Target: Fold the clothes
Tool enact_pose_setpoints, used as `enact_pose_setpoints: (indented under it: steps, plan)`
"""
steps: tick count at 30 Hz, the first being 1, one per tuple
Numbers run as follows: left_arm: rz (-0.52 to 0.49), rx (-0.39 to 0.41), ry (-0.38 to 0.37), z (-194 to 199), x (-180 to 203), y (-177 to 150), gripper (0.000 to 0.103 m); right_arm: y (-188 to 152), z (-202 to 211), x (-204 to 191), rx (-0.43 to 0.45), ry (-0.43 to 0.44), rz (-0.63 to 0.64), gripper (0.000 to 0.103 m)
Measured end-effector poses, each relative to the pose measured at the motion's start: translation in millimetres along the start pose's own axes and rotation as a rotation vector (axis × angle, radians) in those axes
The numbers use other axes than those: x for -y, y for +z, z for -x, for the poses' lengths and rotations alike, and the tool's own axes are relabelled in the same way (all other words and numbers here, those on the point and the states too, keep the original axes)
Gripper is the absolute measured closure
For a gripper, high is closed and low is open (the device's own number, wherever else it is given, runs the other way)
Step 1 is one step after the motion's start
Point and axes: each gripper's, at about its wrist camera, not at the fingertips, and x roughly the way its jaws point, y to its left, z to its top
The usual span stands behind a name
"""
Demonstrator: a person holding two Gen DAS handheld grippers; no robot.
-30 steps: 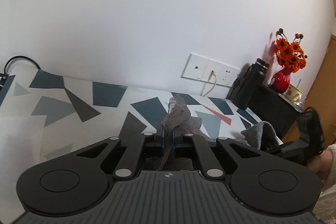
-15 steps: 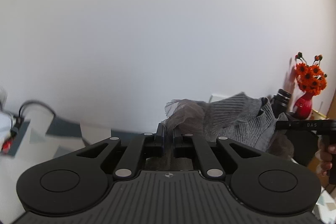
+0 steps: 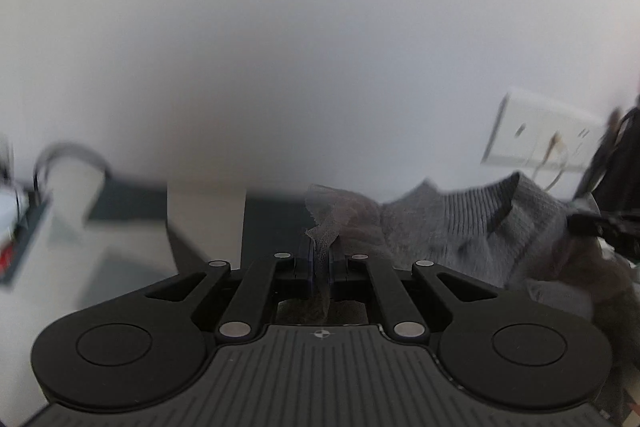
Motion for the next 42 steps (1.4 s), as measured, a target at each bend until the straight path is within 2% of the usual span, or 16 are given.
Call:
enact_pose_setpoints:
  steps: [4, 7, 10, 11, 12, 13, 14, 16, 19, 20, 23, 27, 30, 32, 37, 42]
  plan:
    - [0.039, -0.11, 0.046, -25, -5, -17, 0.096, -19, -20, -5, -0.082, 0.008, -0.01, 0.099]
    - [0.042, -0.151, 0.067, -33, -5, -22, 0.096, -30, -26, -5, -0.112, 0.007, -0.033, 0.099]
    - [0.014, -0.16, 0.081, -43, 2, -24, 0.095, -31, -28, -8, -0.111, 0.0, -0.01, 0.097]
    - [0.014, -0.162, 0.084, -45, 1, -23, 0.094, -29, -28, -10, -0.117, -0.002, -0.006, 0.096]
    - [0.015, -0.164, 0.086, -47, 0, -22, 0.093, -26, -27, -10, -0.125, -0.004, -0.009, 0.09]
    - [0.025, -0.166, 0.083, -46, -1, -20, 0.088, -22, -26, -9, -0.127, -0.009, -0.018, 0.078]
    - [0.031, -0.176, 0.075, -46, -3, -19, 0.084, -21, -18, -8, -0.112, -0.009, -0.034, 0.073]
    - [0.041, -0.194, 0.068, -45, -8, -16, 0.052, -18, 0, -4, -0.073, -0.006, -0.069, 0.059]
    - [0.065, -0.15, 0.038, -19, -20, -16, 0.043, -20, 34, 4, -0.052, 0.045, -0.13, 0.054]
    - [0.101, -0.154, 0.026, -8, -24, -16, 0.04, -20, 45, 7, -0.064, 0.074, -0.155, 0.054]
    - [0.201, -0.156, -0.031, 32, -35, -20, 0.039, -26, 81, 7, -0.086, 0.149, -0.203, 0.054]
    - [0.192, -0.116, -0.059, 85, -35, -40, 0.034, -41, 112, -16, -0.14, 0.225, -0.116, 0.046]
    - [0.19, -0.136, -0.06, 109, -36, -63, 0.034, -57, 117, -39, -0.221, 0.252, -0.028, 0.045]
    - [0.181, -0.168, -0.065, 119, -36, -78, 0.034, -66, 116, -52, -0.267, 0.243, 0.014, 0.039]
    - [0.105, -0.205, -0.063, 127, -27, -106, 0.031, -83, 104, -62, -0.327, 0.183, 0.028, 0.037]
    - [0.084, -0.21, -0.051, 123, -23, -117, 0.03, -89, 104, -61, -0.302, 0.154, -0.018, 0.041]
